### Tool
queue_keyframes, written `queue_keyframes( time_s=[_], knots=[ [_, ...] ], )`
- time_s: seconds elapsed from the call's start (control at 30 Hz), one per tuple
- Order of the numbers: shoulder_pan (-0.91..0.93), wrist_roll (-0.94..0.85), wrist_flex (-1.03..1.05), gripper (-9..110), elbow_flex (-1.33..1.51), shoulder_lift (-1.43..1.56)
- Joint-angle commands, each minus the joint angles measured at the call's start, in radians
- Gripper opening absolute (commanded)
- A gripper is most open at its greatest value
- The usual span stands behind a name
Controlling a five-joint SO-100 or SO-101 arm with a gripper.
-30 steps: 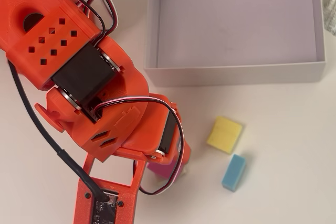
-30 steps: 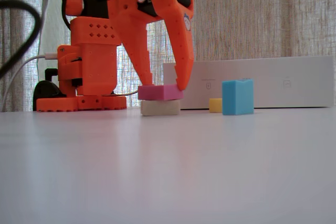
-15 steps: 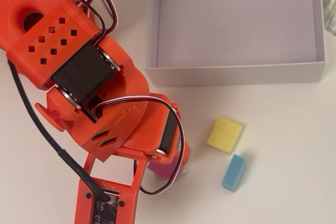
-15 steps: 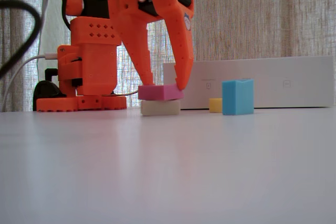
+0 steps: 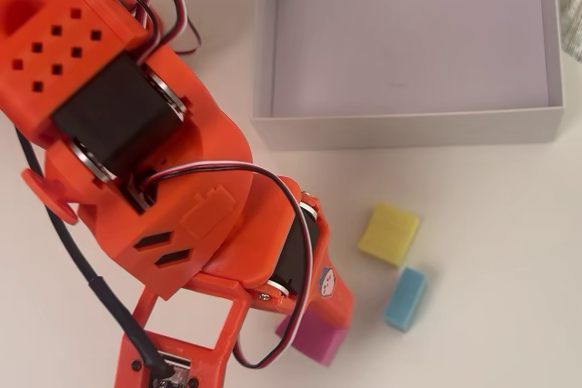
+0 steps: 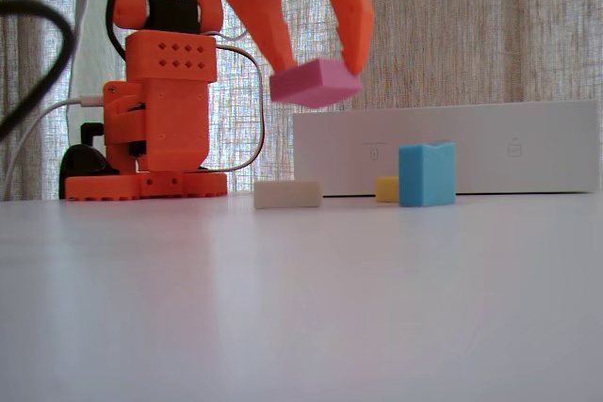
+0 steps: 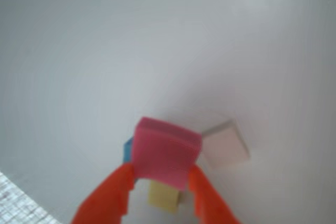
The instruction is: Grasp the pink cuboid and put it in the bin.
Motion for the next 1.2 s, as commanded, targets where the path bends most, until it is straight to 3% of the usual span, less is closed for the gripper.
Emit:
queue_keyframes(
  time_s=[0.0, 0.43, 0.6, 0.83, 1.03, 1.17],
  knots=[
    [-0.028, 0.008, 0.052, -8, -0.13, 0.103],
    [-0.643, -0.002, 0.328, -8, -0.445, 0.23],
    [-0.784, 0.011, 0.405, -8, -0.298, 0.236],
    [-0.801, -0.003, 0.236, -8, 0.086, 0.33],
    [-0.802, -0.003, 0.163, 31, 0.296, 0.419],
    [-0.799, -0.005, 0.064, 43, 0.379, 0.469]
  ],
)
